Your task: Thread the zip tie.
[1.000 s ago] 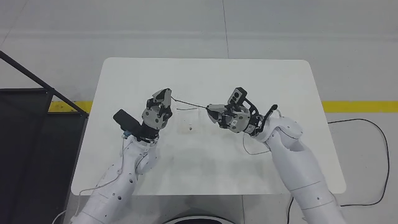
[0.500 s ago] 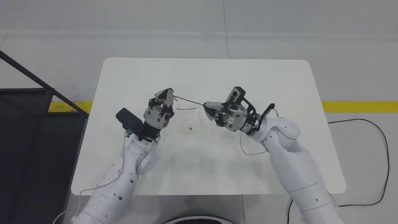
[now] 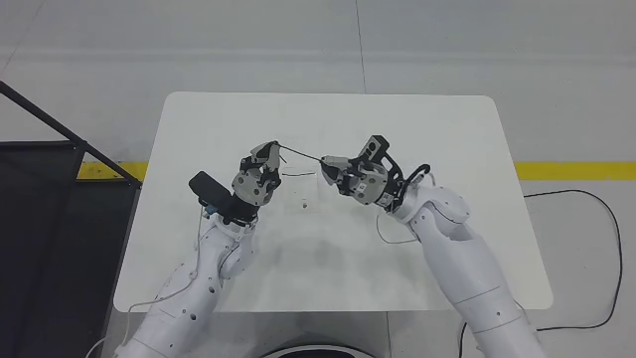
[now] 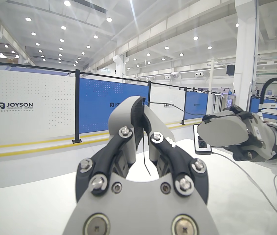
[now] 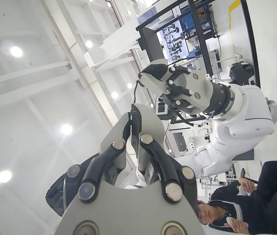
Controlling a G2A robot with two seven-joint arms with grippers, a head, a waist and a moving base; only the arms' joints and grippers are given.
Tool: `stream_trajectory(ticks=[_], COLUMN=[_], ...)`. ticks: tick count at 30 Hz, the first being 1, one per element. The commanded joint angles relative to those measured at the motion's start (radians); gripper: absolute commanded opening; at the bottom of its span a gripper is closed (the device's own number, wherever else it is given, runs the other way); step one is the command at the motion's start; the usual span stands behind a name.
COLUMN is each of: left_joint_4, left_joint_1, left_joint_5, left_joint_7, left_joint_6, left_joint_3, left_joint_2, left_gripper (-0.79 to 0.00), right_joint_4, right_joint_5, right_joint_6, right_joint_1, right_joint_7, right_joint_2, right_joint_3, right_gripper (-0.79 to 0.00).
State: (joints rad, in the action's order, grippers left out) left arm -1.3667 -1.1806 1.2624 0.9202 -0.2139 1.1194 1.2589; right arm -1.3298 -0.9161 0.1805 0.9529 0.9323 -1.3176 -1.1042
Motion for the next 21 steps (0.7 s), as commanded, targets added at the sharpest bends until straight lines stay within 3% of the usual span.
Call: stream_trajectory(ticks=[1,21], left_joint_4=[0.0,0.0], left_joint_1=[0.0,0.0], left_joint_5=[0.0,0.0], left_joint_7=[0.0,0.0], left_joint_6=[0.0,0.0], left_joint_3=[0.0,0.0], left_joint_2=[0.0,0.0], left_gripper=[-0.785,-0.785], right_joint_4=[0.001,0.008], right_joint_5=[-0.003,0.005], right_joint_6=[-0.005,0.003], right_joint_1=[0.001,-0.002], right_joint_7=[0.004,0.013], right_joint_2=[0.0,-0.002], right_joint_3=[-0.002,0.006], right_gripper=[-0.785,-0.785])
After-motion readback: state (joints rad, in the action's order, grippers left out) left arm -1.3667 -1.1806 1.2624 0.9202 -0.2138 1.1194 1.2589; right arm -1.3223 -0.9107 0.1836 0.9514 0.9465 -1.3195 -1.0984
